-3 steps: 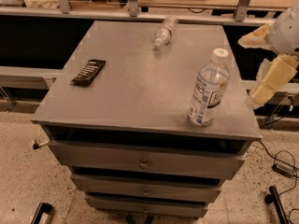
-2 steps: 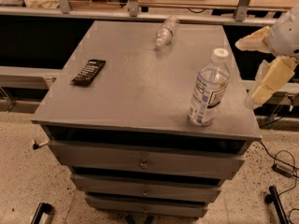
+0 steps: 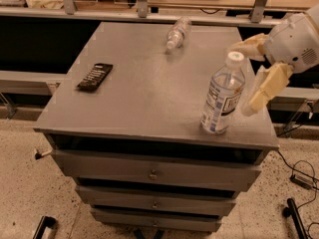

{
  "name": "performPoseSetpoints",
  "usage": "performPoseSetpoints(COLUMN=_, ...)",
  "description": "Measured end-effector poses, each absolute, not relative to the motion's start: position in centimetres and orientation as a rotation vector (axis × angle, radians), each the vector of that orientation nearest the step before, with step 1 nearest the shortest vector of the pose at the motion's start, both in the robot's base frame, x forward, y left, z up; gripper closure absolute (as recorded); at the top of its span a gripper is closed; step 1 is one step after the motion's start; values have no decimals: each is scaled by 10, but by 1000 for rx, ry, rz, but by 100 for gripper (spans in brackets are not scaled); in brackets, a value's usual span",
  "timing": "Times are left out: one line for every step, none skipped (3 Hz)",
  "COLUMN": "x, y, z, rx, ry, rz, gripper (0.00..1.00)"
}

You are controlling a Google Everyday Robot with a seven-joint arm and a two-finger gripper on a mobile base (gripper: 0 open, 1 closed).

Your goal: Move blue plastic bottle near water bottle

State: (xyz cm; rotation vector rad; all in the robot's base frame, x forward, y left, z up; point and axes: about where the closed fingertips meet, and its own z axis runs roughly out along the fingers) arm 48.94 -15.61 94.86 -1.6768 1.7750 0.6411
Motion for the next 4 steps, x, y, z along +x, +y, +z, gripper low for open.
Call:
performPoseSetpoints(x=488, y=-134, z=953, rx=-1703, ry=1642, rz=719, gripper=15)
performPoseSetpoints(x=489, y=-131, z=954, rx=-1704, ry=1633, rz=718, gripper=39)
performPoseSetpoints(x=490, y=-130, z=954, rx=-1703, ry=1634, rz=715, gripper=63)
performPoseSetpoints(x=494, y=-127, z=956, rx=-1707, ry=1636, rz=703, gripper=94)
